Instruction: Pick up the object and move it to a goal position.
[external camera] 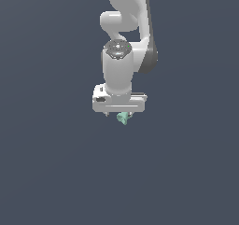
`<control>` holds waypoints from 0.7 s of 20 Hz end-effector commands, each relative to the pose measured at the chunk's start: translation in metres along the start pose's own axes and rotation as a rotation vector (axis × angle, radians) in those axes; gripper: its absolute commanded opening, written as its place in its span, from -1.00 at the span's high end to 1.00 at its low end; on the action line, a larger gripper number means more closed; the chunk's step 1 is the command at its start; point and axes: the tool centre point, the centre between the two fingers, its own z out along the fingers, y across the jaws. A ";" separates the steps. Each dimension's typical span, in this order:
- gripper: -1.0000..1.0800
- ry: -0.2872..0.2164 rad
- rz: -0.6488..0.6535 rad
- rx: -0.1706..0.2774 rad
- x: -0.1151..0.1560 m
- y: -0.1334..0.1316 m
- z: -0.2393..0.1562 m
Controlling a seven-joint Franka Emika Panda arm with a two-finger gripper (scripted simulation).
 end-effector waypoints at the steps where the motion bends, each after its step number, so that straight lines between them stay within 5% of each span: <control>1: -0.92 0.000 0.000 0.000 0.000 0.000 0.000; 14: -0.92 -0.013 0.004 0.028 -0.002 -0.005 -0.002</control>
